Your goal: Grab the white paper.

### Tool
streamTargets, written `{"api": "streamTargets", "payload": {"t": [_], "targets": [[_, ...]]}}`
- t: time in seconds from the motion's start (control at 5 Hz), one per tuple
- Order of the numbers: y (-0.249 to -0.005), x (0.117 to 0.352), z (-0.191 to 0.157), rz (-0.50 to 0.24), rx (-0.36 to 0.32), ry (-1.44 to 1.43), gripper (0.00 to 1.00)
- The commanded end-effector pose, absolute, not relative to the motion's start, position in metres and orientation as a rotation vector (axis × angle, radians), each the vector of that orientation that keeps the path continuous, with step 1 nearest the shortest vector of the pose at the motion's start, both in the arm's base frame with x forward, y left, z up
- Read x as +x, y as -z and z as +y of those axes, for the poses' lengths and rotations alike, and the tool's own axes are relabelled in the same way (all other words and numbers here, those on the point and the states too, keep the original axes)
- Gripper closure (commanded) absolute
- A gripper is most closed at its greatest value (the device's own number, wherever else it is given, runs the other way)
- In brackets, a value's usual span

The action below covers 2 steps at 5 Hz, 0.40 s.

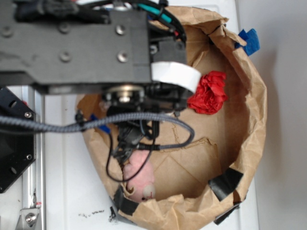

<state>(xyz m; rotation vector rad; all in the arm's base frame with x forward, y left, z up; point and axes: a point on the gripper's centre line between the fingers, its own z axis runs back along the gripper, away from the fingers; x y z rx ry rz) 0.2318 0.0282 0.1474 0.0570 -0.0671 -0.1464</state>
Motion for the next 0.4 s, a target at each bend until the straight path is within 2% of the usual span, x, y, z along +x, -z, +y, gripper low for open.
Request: {"api": "streamTargets", "payload": {"t": [0.0, 0.2], "targets": [[-0.1745, 0.2511, 0.0269, -0.168, 0.064, 0.078, 1.0], [-0.1717, 0.2569, 0.0291, -0.161, 0.059, 0.062, 1.0]]}}
